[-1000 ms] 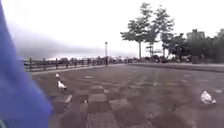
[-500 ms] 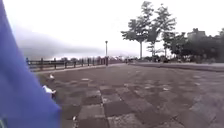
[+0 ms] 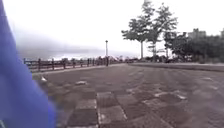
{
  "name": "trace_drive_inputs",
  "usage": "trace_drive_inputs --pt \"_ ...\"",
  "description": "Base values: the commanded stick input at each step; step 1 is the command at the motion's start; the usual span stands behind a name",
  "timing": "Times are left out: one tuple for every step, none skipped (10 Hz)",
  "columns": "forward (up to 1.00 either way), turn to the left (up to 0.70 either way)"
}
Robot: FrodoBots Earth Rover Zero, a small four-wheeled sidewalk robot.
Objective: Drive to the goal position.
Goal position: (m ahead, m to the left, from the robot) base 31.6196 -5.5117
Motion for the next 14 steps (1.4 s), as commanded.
trace_drive_inputs --pt "1.0 0.0" --pt "1.0 0.0" --pt "1.0 0.0" --pt "1.0 0.0" --pt "1.0 0.0" --pt "1.0 0.0" --pt "1.0 0.0" --pt "1.0 0.0" --pt "1.0 0.0" --pt "1.0 0.0" --pt "1.0 0.0" --pt "1.0 0.0" --pt "1.0 0.0" --pt "1.0 0.0"
